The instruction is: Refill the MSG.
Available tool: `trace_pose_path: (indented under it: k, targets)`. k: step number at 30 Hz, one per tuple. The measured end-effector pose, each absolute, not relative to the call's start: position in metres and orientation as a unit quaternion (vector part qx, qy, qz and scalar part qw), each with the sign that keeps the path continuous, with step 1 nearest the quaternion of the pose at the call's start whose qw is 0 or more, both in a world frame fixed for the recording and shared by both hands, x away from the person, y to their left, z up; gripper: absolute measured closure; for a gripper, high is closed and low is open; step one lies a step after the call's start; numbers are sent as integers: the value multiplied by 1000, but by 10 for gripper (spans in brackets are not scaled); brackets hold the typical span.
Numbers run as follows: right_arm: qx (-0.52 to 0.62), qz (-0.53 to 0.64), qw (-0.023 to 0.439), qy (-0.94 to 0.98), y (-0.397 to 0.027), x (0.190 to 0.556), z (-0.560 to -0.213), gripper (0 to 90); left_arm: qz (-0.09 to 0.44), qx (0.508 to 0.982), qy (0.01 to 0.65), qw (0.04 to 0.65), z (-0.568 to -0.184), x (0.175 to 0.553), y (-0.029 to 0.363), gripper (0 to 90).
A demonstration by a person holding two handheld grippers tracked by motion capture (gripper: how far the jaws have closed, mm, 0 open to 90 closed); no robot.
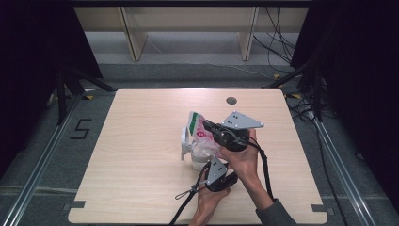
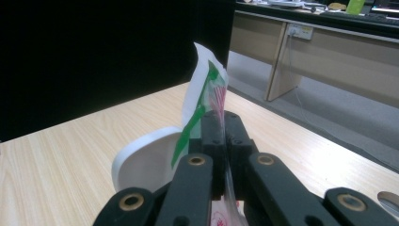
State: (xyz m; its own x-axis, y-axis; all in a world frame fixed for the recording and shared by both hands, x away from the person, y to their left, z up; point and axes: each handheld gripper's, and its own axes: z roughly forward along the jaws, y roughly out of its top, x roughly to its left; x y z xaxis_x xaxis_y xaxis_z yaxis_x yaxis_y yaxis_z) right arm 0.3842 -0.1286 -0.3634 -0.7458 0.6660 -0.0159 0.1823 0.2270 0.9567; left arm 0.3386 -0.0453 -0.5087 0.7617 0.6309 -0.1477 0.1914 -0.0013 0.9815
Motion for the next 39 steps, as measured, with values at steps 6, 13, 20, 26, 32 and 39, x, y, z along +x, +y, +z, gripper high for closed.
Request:
trace_pose_path:
  k: [6, 13, 20, 26, 32, 39]
  targets:
    - [272, 556, 234, 750, -129, 387, -364, 900, 171, 685, 300, 641, -508, 339, -46, 728]
    - [276, 557, 234, 747, -129, 387, -364, 900, 175, 686, 300, 639, -508, 338, -46, 728]
    - [282, 554, 231, 748, -129, 385, -363, 900, 170, 686, 306, 638, -506, 337, -47, 728]
    - [275, 553, 237, 749, -128, 385, -363, 900, 166, 679, 301, 649, -506, 336, -48, 728]
    - [269, 553, 237, 752, -127, 387, -364, 900, 168, 681, 307, 643, -506, 338, -48, 729]
    - [279, 557, 229, 748, -125, 385, -362, 900, 171, 679, 305, 646, -504, 337, -48, 729]
